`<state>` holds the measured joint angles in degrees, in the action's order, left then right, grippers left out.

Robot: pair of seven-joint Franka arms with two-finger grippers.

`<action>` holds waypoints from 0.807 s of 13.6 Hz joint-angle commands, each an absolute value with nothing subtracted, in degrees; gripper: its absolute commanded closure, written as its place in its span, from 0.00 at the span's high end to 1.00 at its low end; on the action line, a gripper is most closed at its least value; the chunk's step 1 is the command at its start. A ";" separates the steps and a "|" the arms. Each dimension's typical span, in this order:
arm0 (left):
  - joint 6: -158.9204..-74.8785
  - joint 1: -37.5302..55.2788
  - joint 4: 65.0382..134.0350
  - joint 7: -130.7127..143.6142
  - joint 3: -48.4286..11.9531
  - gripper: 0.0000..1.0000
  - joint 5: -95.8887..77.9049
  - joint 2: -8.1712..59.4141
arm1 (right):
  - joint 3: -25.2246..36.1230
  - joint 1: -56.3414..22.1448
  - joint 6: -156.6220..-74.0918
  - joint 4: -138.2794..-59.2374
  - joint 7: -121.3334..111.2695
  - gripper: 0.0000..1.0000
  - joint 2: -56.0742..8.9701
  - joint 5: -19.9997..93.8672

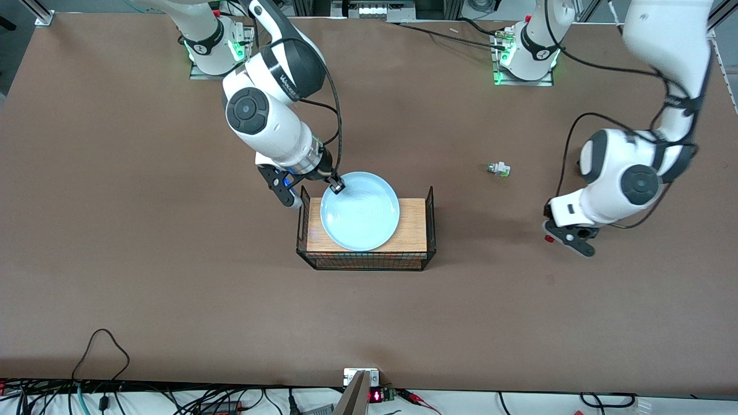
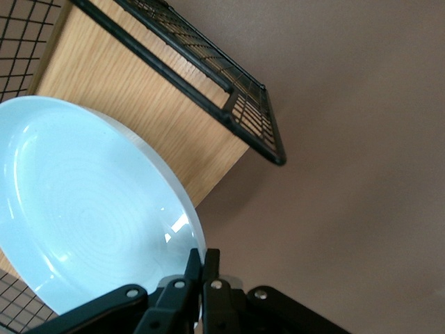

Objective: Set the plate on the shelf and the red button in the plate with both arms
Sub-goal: 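Lower the plate into the basket while the left gripper grasps the button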

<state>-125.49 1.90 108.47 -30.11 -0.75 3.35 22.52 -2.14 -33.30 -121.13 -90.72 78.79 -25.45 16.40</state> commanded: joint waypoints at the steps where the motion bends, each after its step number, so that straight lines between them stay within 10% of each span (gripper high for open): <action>1: -114.55 1.93 100.05 -28.31 -1.32 0.16 2.11 21.97 | -2.02 -33.49 -122.69 -90.79 78.40 0.00 -26.19 15.56; 3: -108.14 2.20 94.78 -25.59 -2.71 0.16 2.02 21.45 | -2.02 -33.84 -124.18 -91.05 78.40 0.00 -26.89 15.47; 4: -104.89 2.20 92.31 -23.14 -3.77 0.16 2.11 21.18 | -2.02 -33.66 -124.28 -91.14 78.49 0.16 -26.89 15.64; 5: -101.29 2.20 89.59 -19.98 -5.43 0.16 2.11 21.09 | -2.02 -33.58 -124.19 -91.14 79.01 0.83 -26.89 15.73; 6: -97.86 2.20 87.21 -16.65 -7.19 0.16 2.02 21.09 | -2.02 -33.40 -124.28 -91.06 79.19 1.00 -26.63 15.73; 11: -91.67 2.37 81.39 -0.92 -11.15 0.16 -9.90 21.09 | 0.62 -32.96 -121.65 -90.44 77.09 1.00 -19.71 15.56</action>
